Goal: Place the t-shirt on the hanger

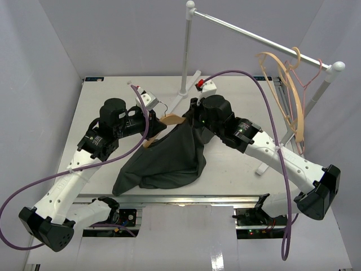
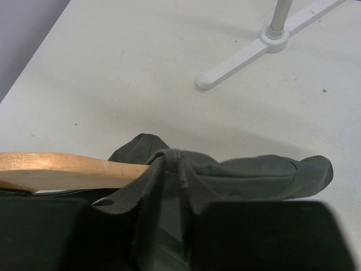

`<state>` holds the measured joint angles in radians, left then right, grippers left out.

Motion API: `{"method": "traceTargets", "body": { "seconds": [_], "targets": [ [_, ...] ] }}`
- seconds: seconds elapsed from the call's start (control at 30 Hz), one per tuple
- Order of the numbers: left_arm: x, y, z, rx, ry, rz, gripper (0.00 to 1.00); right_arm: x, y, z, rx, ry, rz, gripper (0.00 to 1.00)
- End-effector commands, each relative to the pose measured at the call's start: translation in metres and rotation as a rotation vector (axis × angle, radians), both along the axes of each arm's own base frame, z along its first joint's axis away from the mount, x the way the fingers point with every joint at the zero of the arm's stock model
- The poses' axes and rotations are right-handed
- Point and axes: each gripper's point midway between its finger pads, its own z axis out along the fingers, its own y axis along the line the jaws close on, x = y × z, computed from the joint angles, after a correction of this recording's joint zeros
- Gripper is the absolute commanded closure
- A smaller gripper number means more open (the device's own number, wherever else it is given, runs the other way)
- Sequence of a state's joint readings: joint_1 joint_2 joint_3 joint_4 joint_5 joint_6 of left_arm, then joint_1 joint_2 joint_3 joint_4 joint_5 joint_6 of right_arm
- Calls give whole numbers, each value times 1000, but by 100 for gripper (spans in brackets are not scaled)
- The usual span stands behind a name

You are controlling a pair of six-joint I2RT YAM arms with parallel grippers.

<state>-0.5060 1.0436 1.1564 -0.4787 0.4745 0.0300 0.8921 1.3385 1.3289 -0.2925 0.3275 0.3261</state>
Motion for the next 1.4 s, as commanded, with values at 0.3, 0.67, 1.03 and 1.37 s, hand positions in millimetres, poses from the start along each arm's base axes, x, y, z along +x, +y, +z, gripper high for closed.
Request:
{"method": "traceTargets", "body": {
  "seconds": [0.3, 0.67, 1.03, 1.37],
  "targets": [
    [-56, -10, 27, -80, -9, -238, 100, -74, 6, 86, 29, -303, 488, 41],
    [-73, -17, 21, -105, 32, -342, 100, -115, 25, 129, 130, -451, 758, 32],
    [-83, -21, 11, -117, 56, -420, 100, -109, 64, 117, 165, -471, 880, 45],
    [-94, -22, 13, -137, 29, -477, 100, -112, 62, 111, 140, -502, 910, 85]
  ]
}}
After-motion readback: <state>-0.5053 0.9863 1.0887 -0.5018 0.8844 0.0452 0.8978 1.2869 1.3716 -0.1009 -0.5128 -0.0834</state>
